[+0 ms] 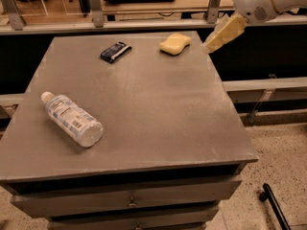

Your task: Move sponge near blue plastic bottle

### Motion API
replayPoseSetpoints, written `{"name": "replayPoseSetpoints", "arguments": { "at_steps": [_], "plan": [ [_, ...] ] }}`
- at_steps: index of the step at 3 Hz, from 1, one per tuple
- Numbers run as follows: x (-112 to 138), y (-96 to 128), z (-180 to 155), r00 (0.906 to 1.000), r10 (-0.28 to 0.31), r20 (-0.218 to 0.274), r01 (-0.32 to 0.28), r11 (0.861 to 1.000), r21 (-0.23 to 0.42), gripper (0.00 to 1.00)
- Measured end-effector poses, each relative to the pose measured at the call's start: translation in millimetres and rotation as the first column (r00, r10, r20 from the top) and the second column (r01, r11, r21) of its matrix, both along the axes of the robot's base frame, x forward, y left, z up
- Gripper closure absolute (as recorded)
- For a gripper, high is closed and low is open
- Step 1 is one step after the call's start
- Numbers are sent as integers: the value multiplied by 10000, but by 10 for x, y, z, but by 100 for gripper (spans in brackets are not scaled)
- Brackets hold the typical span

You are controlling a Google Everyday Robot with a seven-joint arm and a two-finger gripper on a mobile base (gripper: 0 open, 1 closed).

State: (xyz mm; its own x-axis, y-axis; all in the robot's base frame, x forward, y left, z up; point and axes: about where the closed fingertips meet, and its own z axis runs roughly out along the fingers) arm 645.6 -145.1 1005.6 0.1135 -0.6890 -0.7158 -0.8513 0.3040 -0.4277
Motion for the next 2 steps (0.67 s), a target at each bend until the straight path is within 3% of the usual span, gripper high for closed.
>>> {"name": "replayPoseSetpoints", "arguments": {
  "at_steps": [1,2],
  "plan": [
    [81,32,-64,9988,-392,-294,393,9992,27,0],
    [217,39,-266,9922,-1137,-518,1170,9910,644,0]
  ]
}}
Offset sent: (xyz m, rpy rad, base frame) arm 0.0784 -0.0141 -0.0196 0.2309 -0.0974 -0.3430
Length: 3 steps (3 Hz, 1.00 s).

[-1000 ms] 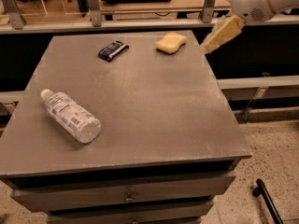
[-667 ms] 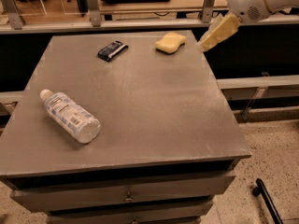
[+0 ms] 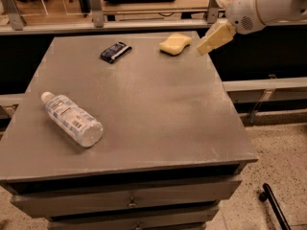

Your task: Move sponge near blue plastic bottle

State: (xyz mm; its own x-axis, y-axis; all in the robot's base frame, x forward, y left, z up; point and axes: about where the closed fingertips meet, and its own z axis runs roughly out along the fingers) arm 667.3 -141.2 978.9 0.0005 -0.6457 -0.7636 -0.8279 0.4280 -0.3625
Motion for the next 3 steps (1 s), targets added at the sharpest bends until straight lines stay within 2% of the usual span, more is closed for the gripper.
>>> {"name": "replayPoseSetpoints", "arguments": {
  "at_steps": [1,2,3],
  "plan": [
    [336,-120,-176,9885,-1430,496,1365,9837,1171,0],
    [745,-275,-177,9608,-2528,1141,2248,9507,2136,0],
    [745,-274,-178,9608,-2527,1140,2247,9507,2136,0]
  ]
}}
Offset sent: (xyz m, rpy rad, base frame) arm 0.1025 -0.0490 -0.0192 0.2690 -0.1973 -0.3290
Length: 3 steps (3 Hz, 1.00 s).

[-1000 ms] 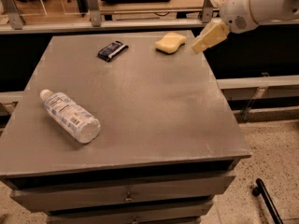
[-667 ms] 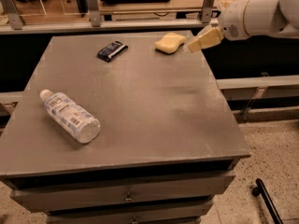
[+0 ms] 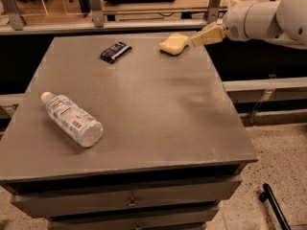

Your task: Move sponge near blue plastic bottle

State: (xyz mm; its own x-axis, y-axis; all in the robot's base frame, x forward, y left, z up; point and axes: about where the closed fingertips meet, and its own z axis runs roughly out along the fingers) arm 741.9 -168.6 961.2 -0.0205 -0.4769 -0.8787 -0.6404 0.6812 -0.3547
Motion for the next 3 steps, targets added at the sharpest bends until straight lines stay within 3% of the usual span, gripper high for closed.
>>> {"name": "replayPoseSetpoints", "arguments": {
  "at_steps": [1,2,3],
  "plan": [
    [24,112,-15,9981,573,-232,-562,9974,455,0],
    [141,364,-25,9868,1554,-456,-1464,9763,1594,0],
    [213,535,-35,9749,2188,-408,-2047,9535,2210,0]
  ]
}}
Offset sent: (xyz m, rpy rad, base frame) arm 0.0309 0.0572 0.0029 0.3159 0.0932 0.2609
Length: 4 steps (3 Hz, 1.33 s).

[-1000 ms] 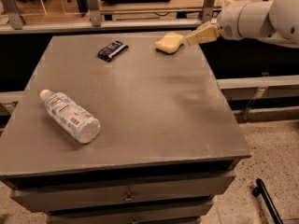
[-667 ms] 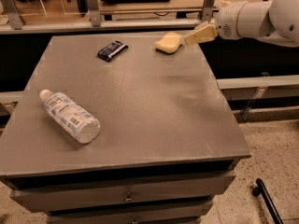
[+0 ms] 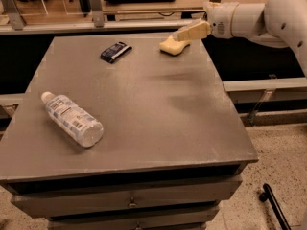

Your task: Move sponge near blue plastic bottle

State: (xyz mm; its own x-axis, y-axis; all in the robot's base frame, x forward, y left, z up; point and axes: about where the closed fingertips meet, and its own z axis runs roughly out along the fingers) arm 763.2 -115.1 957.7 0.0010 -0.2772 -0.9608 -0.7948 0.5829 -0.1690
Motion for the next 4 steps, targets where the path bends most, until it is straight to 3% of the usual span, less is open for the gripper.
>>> {"name": "replayPoseSetpoints", "arguments": {
  "at_steps": [1,3,4],
  "plan": [
    [51,71,-71,9997,130,187,-133,9998,172,0],
    [274,171,-355,9974,30,722,-24,10000,-89,0],
    [319,236,-497,9980,134,616,-122,9997,-204,0]
  ]
}}
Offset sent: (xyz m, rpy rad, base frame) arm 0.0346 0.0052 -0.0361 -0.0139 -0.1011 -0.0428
